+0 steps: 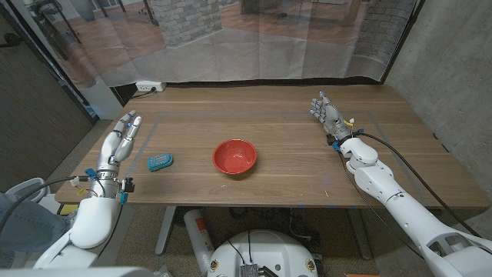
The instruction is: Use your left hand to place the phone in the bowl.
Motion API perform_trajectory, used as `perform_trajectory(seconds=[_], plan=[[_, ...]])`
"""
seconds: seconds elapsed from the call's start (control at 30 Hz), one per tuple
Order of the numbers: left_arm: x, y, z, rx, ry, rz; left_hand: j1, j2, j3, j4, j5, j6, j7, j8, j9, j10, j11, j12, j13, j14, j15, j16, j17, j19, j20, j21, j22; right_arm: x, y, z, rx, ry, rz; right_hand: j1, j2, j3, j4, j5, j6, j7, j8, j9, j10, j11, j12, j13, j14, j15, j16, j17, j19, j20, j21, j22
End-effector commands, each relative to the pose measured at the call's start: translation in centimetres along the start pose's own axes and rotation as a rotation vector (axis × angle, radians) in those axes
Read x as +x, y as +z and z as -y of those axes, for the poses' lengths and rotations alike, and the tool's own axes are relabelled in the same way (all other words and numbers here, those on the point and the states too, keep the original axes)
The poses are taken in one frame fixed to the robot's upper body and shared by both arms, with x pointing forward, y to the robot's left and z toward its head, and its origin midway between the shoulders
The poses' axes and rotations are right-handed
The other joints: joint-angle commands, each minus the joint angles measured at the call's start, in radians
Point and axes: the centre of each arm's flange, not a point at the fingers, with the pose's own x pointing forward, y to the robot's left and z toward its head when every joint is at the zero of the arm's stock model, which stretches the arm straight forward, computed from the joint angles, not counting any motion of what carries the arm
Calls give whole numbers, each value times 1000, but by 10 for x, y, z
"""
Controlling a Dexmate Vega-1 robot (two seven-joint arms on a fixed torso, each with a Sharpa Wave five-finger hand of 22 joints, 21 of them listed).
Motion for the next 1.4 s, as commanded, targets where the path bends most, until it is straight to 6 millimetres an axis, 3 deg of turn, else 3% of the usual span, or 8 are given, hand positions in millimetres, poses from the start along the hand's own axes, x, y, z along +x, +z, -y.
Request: perform_trajectory(seconds=[0.03,0.27,0.4,0.77,1.2,1.4], plan=[[-5,4,-5,111,74,24,15,-1,-5,1,9,23,-3,8,1,24,-8,12,6,23,-3,8,5,13,-26,3,4,1,-2,-3,4,4,-2,1,9,-1,-6,0,4,-10,-2,4,5,-1,-1,1,1,3,3,4,14,0,-7,4],[-7,8,-5,218,100,28,20,0,-6,-1,13,33,-6,9,1,27,-8,11,6,29,-9,8,5,16,-27,2,4,3,-2,-3,1,4,-2,1,9,-1,-7,0,6,-9,-1,4,5,-1,-1,1,2,3,3,4,15,0,-10,4],[-9,14,1,401,124,31,25,1,-6,-3,17,36,-13,8,1,33,-20,10,6,34,-13,6,5,20,-29,1,4,4,-1,-2,-3,10,-4,1,10,-2,-7,0,5,-10,-1,4,5,0,-1,1,2,3,3,4,16,0,-11,4],[-9,23,4,461,121,39,34,3,-7,-8,26,29,-27,1,1,37,-31,7,7,43,-21,5,5,27,-31,0,4,4,-4,-3,-6,12,-12,1,11,-2,-8,0,4,-9,-2,4,4,0,-1,1,2,4,3,4,17,0,-15,4],[-9,27,0,575,80,3,47,4,-7,-14,35,31,-28,-1,2,40,-30,4,7,43,-23,0,5,29,-24,-3,4,2,-11,-4,-2,12,-24,0,12,-4,-9,0,4,-10,-2,4,4,-1,-2,1,1,4,2,4,19,0,-20,4],[-6,29,1,643,52,-5,72,0,-4,-29,44,22,-24,-7,2,36,-18,-2,7,42,-16,-3,5,28,-14,-7,3,3,-10,-5,-5,12,-23,0,12,-4,-9,0,5,-10,-2,4,4,-1,-2,1,0,4,2,4,18,1,-22,4]])
